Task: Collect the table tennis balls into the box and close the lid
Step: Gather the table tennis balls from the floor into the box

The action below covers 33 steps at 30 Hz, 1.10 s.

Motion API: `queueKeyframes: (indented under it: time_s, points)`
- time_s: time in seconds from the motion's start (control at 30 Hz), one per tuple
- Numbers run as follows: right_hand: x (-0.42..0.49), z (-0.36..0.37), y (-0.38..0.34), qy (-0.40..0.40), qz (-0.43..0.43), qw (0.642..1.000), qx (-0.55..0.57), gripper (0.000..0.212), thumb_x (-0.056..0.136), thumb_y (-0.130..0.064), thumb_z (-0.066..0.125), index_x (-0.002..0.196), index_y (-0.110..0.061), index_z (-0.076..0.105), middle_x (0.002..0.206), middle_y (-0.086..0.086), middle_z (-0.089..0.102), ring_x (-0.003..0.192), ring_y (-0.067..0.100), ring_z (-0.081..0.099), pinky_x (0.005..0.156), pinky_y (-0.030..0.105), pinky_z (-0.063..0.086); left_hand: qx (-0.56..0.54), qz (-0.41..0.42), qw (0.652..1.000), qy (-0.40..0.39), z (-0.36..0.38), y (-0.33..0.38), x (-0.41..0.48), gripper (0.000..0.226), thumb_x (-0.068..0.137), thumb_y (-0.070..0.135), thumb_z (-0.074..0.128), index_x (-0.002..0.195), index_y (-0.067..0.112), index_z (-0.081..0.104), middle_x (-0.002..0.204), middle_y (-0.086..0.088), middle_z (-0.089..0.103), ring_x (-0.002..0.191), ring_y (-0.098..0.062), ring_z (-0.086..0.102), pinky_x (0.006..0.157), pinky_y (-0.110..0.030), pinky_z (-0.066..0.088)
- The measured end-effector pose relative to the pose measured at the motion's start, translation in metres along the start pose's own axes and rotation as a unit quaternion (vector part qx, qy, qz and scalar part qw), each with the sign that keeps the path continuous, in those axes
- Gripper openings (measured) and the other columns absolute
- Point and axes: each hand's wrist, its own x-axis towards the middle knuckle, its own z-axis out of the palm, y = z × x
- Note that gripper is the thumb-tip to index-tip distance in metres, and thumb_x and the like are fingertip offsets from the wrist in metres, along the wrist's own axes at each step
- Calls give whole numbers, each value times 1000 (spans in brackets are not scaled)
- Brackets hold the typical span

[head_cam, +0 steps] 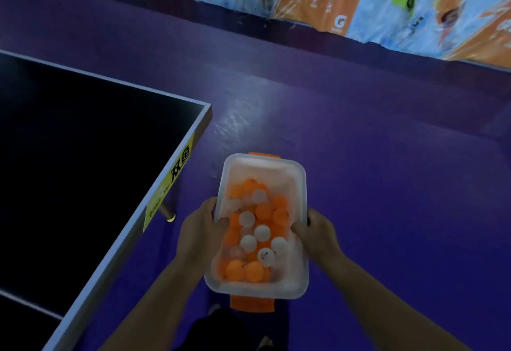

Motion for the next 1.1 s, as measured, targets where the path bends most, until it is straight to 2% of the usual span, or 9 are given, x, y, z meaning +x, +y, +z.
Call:
queueKeyframes:
  time_s: [0.2,0.27,0.33,0.4,0.47,0.67,0.77,0.93,1.1]
  points:
    - [118,-2,-50,-15,-21,1000,0,24,84,-21,61,65,-23,47,65,-7,52,58,7,48,51,21,35,-11,-29,1000,-2,13,15,118,33,87,25,58,120,24,54,89,8,63,79,-13,60,65,-27,49]
    - [158,-4,-68,-9,-19,1000,4,19,84,-21,61,68,-22,51,67,-6,56,61,9,53,52,23,41,-18,-14,1000,-5,16,22,165,35,88,25,58,123,22,55,87,8,60,78,-12,58,59,-22,44]
    - [201,-7,-88,-1,-9,1000,11,9,82,-21,60,74,-19,57,73,-2,62,69,18,61,60,35,53,-19,-1,1000,-13,17,32,217,37,89,25,59,126,22,54,87,8,58,76,-10,55,55,-16,37]
    - [241,-10,-111,7,-2,1000,6,7,82,-21,60,78,-15,59,74,1,63,70,20,62,64,39,55,-25,2,1000,-17,15,44,268,38,88,26,58,125,23,54,87,10,59,77,-11,56,58,-22,39]
    - [280,-12,-134,14,-7,1000,10,10,83,-21,61,76,-15,57,72,0,61,65,15,58,59,34,51,-34,6,999,-21,12,55,317,36,88,27,58,124,24,54,86,12,58,76,-10,56,60,-23,41]
    - [385,-18,-185,19,-8,1000,13,8,81,-20,60,74,-18,56,72,-1,60,63,12,56,54,26,46,-47,21,998,-25,11,83,433,34,91,27,55,125,24,53,86,14,57,69,2,52,55,-10,35]
    - [441,-19,-208,4,-24,1000,6,13,76,-30,60,75,-18,58,74,0,63,67,15,59,58,31,50,-66,6,997,-33,15,87,484,32,92,29,54,123,27,53,82,20,55,73,0,56,58,-13,41]
    - [554,-14,-247,-32,-69,997,-23,8,84,-20,60,76,-20,59,73,-1,63,70,18,62,63,36,53,-70,-23,997,1,21,96,576,30,91,31,54,121,31,52,88,15,57,78,-5,58,65,-21,47]
    - [670,-21,-306,-83,-106,991,-17,16,82,-28,60,69,-19,55,66,-3,59,60,11,54,52,23,41,-72,-71,994,48,25,120,676,35,89,34,54,124,29,52,91,12,62,81,-10,63,74,-35,56]
